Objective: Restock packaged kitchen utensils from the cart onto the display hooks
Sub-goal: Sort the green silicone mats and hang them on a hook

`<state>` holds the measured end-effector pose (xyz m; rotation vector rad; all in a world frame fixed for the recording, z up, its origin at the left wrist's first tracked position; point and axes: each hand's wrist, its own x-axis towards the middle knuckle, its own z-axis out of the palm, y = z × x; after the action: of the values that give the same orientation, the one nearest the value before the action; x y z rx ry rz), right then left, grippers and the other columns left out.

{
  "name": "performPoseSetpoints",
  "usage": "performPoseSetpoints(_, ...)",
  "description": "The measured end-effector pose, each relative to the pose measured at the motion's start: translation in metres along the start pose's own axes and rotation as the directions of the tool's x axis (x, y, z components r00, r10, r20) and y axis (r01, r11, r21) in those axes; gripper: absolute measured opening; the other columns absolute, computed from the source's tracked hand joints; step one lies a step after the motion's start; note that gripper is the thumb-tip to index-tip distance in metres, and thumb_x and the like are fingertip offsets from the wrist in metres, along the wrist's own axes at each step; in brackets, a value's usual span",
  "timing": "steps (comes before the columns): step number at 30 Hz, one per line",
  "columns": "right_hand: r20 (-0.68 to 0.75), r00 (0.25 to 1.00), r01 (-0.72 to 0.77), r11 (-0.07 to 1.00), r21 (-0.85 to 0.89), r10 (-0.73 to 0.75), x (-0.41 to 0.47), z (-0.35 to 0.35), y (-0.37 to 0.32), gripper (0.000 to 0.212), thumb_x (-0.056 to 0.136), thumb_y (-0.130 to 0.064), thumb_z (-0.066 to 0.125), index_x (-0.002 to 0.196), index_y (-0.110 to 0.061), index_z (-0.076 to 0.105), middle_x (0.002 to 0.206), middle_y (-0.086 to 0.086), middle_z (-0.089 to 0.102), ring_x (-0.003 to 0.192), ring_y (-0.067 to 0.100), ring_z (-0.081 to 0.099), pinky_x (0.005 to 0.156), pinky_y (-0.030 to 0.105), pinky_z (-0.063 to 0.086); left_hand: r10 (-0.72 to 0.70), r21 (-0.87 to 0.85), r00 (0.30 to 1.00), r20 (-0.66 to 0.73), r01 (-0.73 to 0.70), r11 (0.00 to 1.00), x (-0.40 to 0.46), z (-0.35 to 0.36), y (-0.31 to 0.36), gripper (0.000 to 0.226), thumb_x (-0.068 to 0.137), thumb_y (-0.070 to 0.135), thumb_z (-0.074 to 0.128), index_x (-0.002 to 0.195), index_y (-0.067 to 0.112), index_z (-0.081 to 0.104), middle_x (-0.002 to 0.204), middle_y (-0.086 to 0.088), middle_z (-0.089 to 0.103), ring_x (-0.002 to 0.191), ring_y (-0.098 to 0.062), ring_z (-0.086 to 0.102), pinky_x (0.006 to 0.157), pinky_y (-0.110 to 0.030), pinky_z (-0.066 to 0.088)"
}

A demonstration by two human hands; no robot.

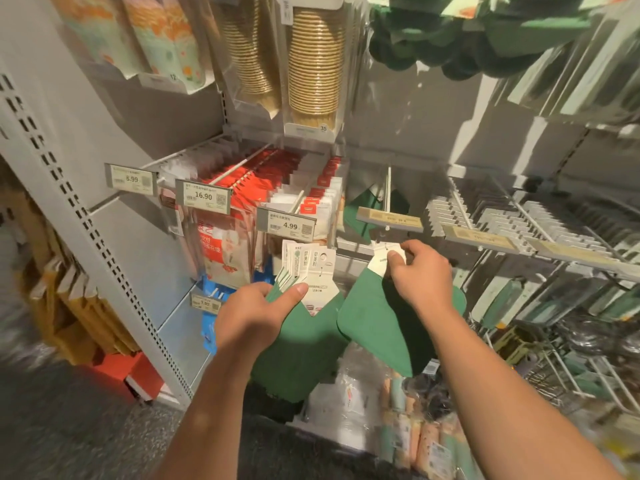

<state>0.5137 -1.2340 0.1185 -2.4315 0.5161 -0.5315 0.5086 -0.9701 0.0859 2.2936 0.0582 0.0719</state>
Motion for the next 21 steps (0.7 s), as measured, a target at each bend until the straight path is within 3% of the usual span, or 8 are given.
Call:
performPoseSetpoints(3,0.041,0.999,-0.014,0.999,-0.04,0.015,0.01,0.002,0.0,0.038,0.101,-0.037,0.061,0.131,-0.014,0.067,0.123,0.011,0.071,0.115,0.035,0.063,0.087,0.04,0.05,0.005,0.004,1.0,-0.02,-0.005,1.0,0.002,-0.005,-0.001,0.072,0.073,0.088,0.055,0.072,0.018,0.07,0.062,0.004,0.067,0.069,-0.019,0.064,0.061,-0.036,0.045)
performPoseSetpoints(6,0.071,0.996,-0.042,0.998,-0.038,0.045,0.018,0.006,0.002,0.03,0.101,-0.039,0.061,0.117,-0.015,0.069,0.109,0.011,0.073,0.107,0.037,0.064,0.078,0.038,0.048,0.029,0.045,0.999,-0.04,-0.027,0.999,0.004,-0.011,-0.002,0.08,0.065,0.095,0.045,0.072,0.02,0.072,0.062,0.005,0.068,0.068,-0.019,0.066,0.056,-0.034,0.043)
performPoseSetpoints(12,0.129,0.984,-0.129,0.992,0.012,0.126,0.031,0.012,0.0,0.019,0.099,-0.03,0.064,0.111,-0.016,0.072,0.108,0.012,0.072,0.106,0.036,0.065,0.077,0.032,0.042,0.033,0.07,0.999,-0.041,-0.03,0.997,0.002,-0.021,0.002,0.07,0.079,0.082,0.061,0.064,0.014,0.064,0.048,0.004,0.055,0.056,-0.021,0.058,0.051,-0.033,0.029)
performPoseSetpoints(15,0.153,0.977,-0.157,0.987,0.043,0.149,0.039,0.02,-0.002,0.025,0.097,-0.026,0.068,0.117,-0.011,0.072,0.117,0.014,0.072,0.11,0.037,0.065,0.086,0.035,0.049,0.021,0.046,0.999,-0.037,-0.02,0.999,0.0,-0.024,0.006,0.07,0.079,0.08,0.064,0.059,0.013,0.057,0.042,0.005,0.047,0.051,-0.02,0.051,0.05,-0.033,0.026)
performPoseSetpoints(18,0.186,0.963,-0.223,0.964,0.145,0.195,0.046,0.029,-0.004,0.035,0.097,-0.019,0.067,0.13,-0.009,0.068,0.128,0.014,0.069,0.117,0.036,0.063,0.097,0.034,0.049,0.018,0.007,0.999,-0.026,-0.018,1.0,0.0,-0.02,0.009,0.067,0.079,0.078,0.066,0.06,0.014,0.062,0.046,0.005,0.053,0.053,-0.021,0.054,0.051,-0.033,0.029)
performPoseSetpoints(21,0.222,0.946,-0.278,0.945,0.172,0.238,0.049,0.033,-0.005,0.038,0.1,-0.016,0.06,0.137,-0.01,0.062,0.135,0.014,0.065,0.121,0.036,0.06,0.094,0.032,0.045,0.003,-0.021,0.999,-0.034,-0.003,1.0,0.0,-0.011,0.01,0.073,0.072,0.085,0.063,0.065,0.013,0.067,0.053,0.002,0.061,0.059,-0.021,0.061,0.053,-0.034,0.035)
